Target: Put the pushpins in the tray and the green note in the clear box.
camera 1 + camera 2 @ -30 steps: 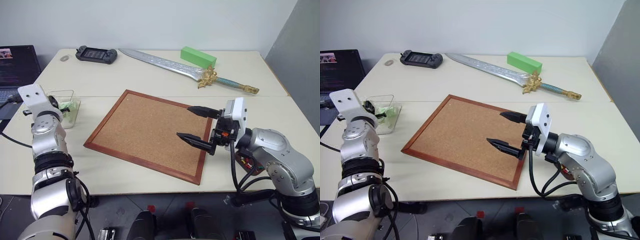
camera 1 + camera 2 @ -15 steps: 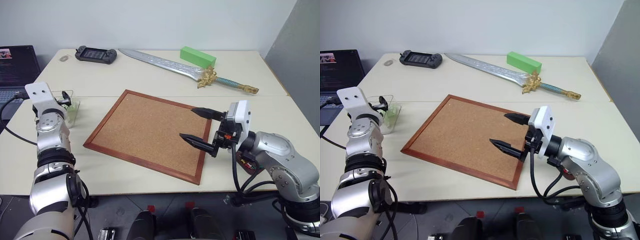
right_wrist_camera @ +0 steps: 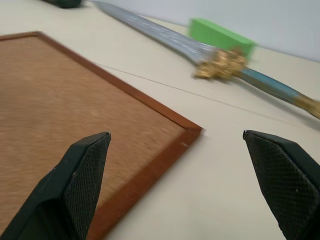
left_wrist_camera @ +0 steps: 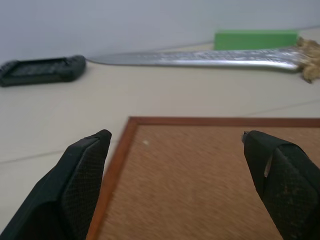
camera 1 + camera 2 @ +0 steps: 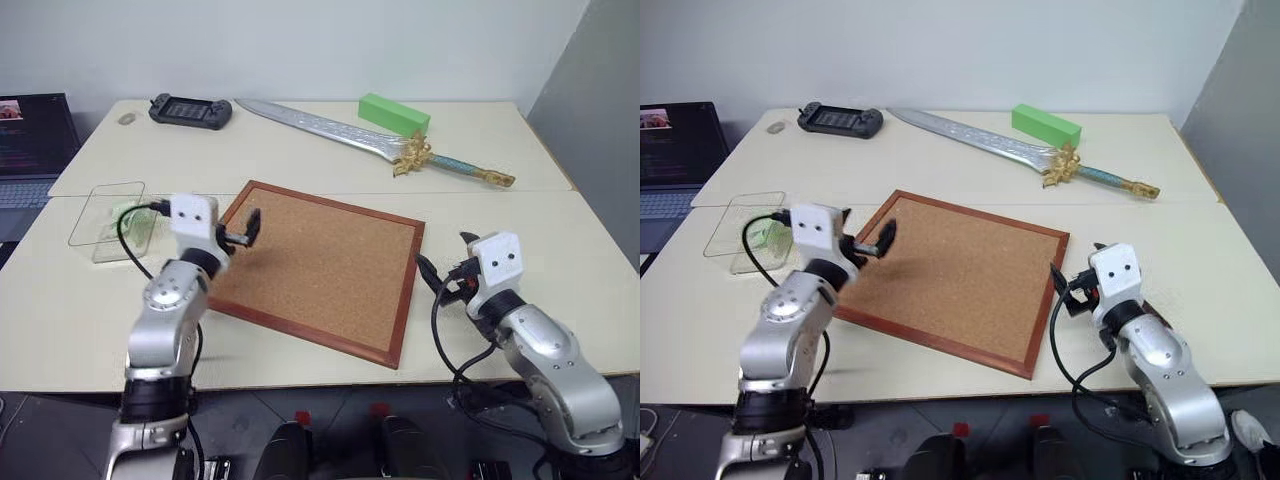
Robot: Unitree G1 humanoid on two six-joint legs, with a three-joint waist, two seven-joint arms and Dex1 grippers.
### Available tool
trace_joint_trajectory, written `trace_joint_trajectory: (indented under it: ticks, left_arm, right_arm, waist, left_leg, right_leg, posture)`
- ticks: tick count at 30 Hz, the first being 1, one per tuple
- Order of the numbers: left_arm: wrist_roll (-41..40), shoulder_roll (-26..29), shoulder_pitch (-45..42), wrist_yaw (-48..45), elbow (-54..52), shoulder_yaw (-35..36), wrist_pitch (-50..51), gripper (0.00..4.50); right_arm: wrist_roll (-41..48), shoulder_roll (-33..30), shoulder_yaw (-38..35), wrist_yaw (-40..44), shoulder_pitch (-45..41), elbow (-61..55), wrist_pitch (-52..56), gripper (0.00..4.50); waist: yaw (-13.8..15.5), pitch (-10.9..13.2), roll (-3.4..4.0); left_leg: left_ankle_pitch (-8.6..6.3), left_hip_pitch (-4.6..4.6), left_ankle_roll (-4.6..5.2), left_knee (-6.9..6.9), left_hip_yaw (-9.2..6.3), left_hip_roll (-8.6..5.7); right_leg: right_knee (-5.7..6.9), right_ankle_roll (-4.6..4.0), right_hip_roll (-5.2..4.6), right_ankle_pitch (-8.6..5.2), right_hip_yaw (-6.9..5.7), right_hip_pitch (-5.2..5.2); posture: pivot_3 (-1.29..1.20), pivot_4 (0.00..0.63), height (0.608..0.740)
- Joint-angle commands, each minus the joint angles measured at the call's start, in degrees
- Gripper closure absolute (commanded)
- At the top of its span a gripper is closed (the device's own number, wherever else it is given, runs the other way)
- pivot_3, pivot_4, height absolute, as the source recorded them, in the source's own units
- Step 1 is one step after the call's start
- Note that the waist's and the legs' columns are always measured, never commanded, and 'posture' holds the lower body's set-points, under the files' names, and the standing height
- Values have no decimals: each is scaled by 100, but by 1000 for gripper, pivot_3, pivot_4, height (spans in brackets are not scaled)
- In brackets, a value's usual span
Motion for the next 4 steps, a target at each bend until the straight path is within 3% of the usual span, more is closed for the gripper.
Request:
trace_joint_trajectory:
  ticks: [1, 4]
  left_arm:
    - [307, -331, 559, 555, -707, -52, 94, 56]
    - [432, -527, 932, 777, -961, -67, 119, 56]
  right_arm:
    - [-442, 307, 221, -397, 228, -71, -267, 0]
    - [-619, 476, 343, -479, 324, -3, -403, 0]
  waist:
    - [2, 0, 0]
    - [7, -1, 0]
  left_leg:
    - [-1, 1, 1, 0, 0, 3]
    - [-2, 7, 3, 0, 4, 7]
  right_leg:
    - [-1, 0, 0, 0, 0, 1]
    - [-2, 0, 3, 0, 4, 5]
  posture:
    - [0, 150, 740]
    - [0, 150, 740]
